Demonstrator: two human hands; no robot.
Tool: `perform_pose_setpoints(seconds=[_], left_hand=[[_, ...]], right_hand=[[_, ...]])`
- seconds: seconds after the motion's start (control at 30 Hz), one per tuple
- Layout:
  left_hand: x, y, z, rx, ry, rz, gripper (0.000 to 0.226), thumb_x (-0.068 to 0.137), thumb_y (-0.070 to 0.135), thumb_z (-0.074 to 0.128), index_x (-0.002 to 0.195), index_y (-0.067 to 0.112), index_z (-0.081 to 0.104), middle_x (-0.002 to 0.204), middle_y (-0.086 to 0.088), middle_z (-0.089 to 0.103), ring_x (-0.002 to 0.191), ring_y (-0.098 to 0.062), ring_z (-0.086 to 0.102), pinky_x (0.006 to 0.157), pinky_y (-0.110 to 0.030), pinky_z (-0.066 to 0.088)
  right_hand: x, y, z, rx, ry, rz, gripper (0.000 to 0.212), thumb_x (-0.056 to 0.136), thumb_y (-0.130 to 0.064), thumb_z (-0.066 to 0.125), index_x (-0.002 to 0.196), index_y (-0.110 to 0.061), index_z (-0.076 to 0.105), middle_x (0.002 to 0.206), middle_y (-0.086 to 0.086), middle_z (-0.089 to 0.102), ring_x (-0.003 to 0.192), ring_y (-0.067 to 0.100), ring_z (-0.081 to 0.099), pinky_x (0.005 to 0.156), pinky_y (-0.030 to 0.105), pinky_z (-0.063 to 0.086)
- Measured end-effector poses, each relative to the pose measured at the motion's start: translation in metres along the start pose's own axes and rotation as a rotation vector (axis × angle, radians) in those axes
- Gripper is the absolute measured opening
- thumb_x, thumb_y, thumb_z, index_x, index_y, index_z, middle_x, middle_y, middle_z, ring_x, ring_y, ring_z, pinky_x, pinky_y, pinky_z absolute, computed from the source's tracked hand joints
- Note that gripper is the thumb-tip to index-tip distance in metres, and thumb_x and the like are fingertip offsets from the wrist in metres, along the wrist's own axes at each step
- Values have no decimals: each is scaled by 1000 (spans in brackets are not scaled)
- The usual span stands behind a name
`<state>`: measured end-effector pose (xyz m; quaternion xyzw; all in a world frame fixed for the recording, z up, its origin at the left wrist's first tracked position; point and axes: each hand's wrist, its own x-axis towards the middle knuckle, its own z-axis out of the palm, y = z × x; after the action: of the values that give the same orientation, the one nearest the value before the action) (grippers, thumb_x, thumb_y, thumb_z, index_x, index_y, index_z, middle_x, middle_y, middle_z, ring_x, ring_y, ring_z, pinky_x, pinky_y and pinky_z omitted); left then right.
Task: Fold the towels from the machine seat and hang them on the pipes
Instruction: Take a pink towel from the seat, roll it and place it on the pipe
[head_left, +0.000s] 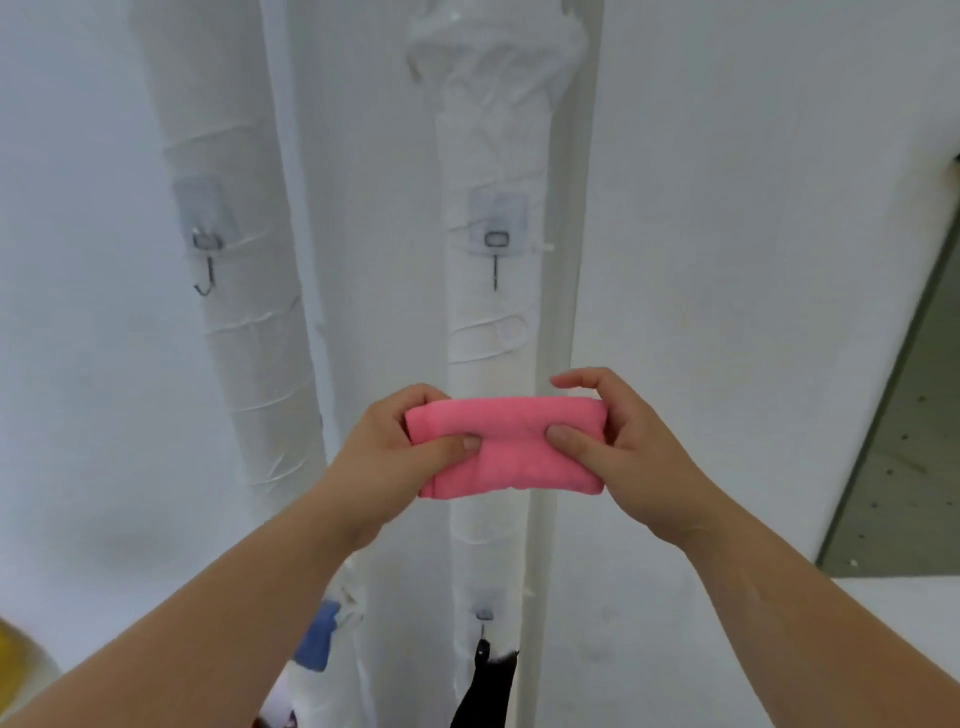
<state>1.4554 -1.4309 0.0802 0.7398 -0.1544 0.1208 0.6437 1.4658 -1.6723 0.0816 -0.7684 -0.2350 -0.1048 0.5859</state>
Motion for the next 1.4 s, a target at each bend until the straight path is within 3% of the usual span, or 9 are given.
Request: perform_pose_setpoints(seconds=[0.17, 0.33, 0.43, 0.53, 0.87, 1.1, 1.27, 1.33, 1.4], left_hand=[[34, 14, -1, 118, 134, 158, 49, 96, 12, 65, 121, 52, 55, 107, 3, 59, 84, -9, 63, 73, -22, 56], [63, 28, -5, 119, 122, 289, 44, 90, 14, 75, 120, 42, 61, 127, 8, 58, 111, -9, 60, 91, -26, 55], [84, 47, -11, 103, 93, 313, 53, 77, 10, 86, 117, 37, 63, 117, 13, 60, 98, -1, 62, 79, -21, 56], [111, 68, -13, 124, 101, 383, 55, 75, 7, 87, 118, 32, 64, 113, 15, 60, 89, 7, 60, 76, -19, 56], [168, 46, -15, 216, 185, 434, 54, 77, 10, 85, 115, 40, 60, 122, 8, 60, 107, -12, 60, 87, -29, 56], [171, 33, -13, 206, 162, 440, 47, 83, 8, 81, 107, 40, 55, 102, 17, 58, 80, 10, 55, 71, -12, 51], [168, 28, -17, 247, 100, 395, 44, 85, 10, 79, 107, 39, 56, 106, 21, 59, 86, 9, 58, 77, -18, 51], [165, 29, -17, 373, 133, 415, 40, 86, 18, 77, 112, 40, 55, 116, 13, 56, 100, 2, 57, 88, -27, 51], [163, 30, -16, 686, 282, 499, 45, 83, 34, 66, 126, 35, 56, 134, 2, 50, 118, -15, 53, 105, -40, 45]], right_hand=[[44, -18, 9, -46, 73, -118, 29, 102, -7, 52, 106, -32, 66, 105, -4, 65, 87, 20, 67, 73, 34, 61], [81, -37, 10, -125, 179, -226, 36, 97, -3, 53, 85, -32, 71, 112, -5, 65, 102, 5, 61, 90, 26, 48], [99, -53, -1, -117, 157, -252, 18, 86, -16, 77, 91, -33, 71, 118, -5, 64, 108, 8, 63, 93, 32, 54], [124, -68, -15, -187, 157, -287, 31, 73, -26, 90, 95, -34, 70, 121, -5, 63, 110, 13, 63, 92, 35, 57], [180, -39, -19, -298, 238, -381, 35, 76, -22, 88, 96, -37, 63, 117, -3, 56, 107, 3, 57, 93, 25, 51], [185, -26, -18, -299, 235, -417, 40, 74, -20, 88, 93, -40, 60, 115, -2, 59, 101, 1, 56, 82, 10, 44], [171, -21, -15, -369, 206, -410, 36, 79, -25, 85, 97, -41, 58, 114, -2, 56, 99, -5, 54, 82, 6, 42], [168, -19, -9, -458, 252, -416, 26, 85, -34, 77, 100, -36, 57, 116, -2, 51, 100, 0, 53, 87, 12, 43], [167, -15, -1, -684, 413, -464, 21, 90, -43, 64, 102, -28, 56, 123, -1, 46, 110, 16, 52, 97, 31, 43]])
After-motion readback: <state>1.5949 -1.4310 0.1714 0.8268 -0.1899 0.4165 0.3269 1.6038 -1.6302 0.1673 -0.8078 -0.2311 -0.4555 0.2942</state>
